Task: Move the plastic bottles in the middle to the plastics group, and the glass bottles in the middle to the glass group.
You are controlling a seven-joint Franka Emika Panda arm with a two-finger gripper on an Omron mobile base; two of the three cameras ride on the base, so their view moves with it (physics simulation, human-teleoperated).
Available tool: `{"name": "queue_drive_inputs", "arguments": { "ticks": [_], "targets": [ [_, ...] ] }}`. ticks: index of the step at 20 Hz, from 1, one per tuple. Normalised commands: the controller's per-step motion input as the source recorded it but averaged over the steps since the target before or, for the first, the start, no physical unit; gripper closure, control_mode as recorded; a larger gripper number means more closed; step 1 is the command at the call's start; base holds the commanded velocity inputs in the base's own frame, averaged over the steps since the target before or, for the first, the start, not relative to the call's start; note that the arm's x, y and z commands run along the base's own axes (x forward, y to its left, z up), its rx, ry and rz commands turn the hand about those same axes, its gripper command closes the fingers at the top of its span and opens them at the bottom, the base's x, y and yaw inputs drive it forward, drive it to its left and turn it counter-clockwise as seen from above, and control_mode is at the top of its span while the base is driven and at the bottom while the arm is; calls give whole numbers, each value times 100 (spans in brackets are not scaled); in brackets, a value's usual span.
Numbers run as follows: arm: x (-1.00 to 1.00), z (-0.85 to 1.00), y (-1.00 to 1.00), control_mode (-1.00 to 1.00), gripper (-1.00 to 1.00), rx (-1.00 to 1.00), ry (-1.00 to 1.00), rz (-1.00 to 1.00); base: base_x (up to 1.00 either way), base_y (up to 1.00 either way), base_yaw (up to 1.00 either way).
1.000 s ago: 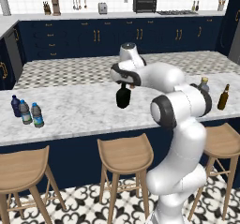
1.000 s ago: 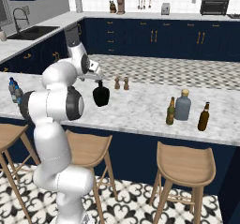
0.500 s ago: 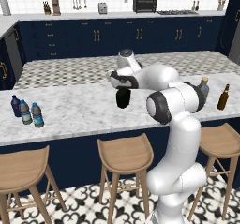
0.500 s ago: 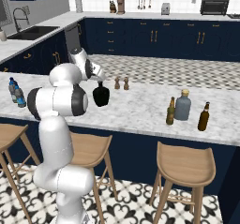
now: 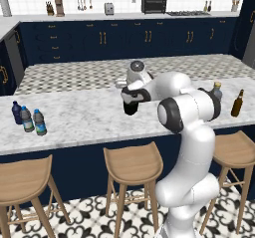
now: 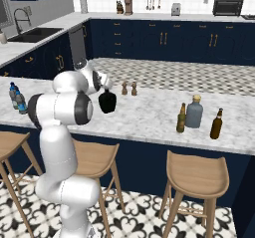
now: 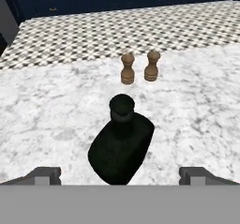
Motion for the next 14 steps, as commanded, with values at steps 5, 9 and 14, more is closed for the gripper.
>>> {"name": "queue_drive_inputs", "arguments": {
  "ticks": [5,9,14],
  "targets": [
    [16,25,0,-100,-100,0,26,0,0,0,0],
    [24,11,0,-100,-100,0,29,0,0,0,0],
    [27,-18,-5,-100,-100,0,0,0,0,0,0]
  ]
}}
